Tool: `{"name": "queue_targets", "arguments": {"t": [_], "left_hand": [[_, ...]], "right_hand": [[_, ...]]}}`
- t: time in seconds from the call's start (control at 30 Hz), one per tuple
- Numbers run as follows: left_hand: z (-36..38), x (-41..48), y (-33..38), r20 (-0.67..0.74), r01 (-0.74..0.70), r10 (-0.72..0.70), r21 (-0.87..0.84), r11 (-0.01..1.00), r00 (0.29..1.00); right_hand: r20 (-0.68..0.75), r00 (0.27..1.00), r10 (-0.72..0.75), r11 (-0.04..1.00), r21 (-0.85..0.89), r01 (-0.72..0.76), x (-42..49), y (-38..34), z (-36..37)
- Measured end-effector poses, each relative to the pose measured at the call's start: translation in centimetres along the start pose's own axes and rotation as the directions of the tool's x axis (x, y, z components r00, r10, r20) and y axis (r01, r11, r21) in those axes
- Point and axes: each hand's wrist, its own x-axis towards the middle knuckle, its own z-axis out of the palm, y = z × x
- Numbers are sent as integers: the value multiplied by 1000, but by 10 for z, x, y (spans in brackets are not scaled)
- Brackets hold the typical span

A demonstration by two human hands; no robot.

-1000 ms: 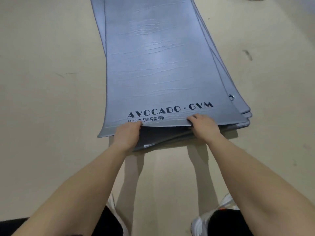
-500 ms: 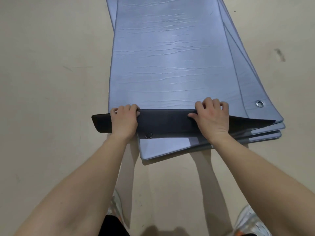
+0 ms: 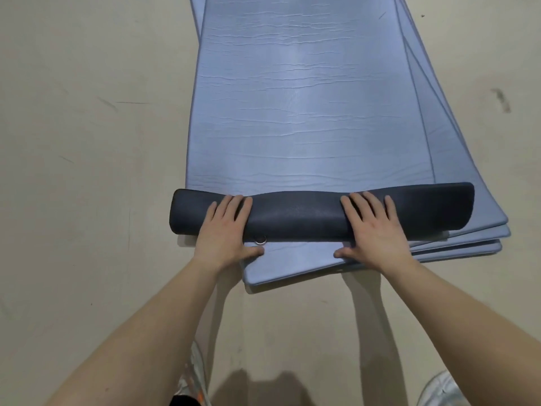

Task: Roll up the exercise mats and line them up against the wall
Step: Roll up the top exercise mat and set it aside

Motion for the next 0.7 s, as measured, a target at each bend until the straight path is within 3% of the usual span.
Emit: {"name": "queue_targets", "arguments": {"t": [0.27,0.37,0.6,0.63,0.7], "left_hand": [[-16,6,-5,-71,-86,86,5,996,994],[-44,-4,-1,71,-75,76,-18,997,995],[-66,10,-6,395,74,-21,-119,990,919],[-66,16,-7,411,82,-21,-132,988,911],[-65,29,-9,428,89,-19,-144,986,904]], "right_hand": [[22,996,-83,995,55,81,19,10,-20],[17,996,-87,991,104,85,5,14,-32],[340,936,-89,957,290,-14,0,17,-65],[321,944,-71,956,291,-27,0,15,-63],[67,998,-18,976,218,3,-4,6,-50]]}}
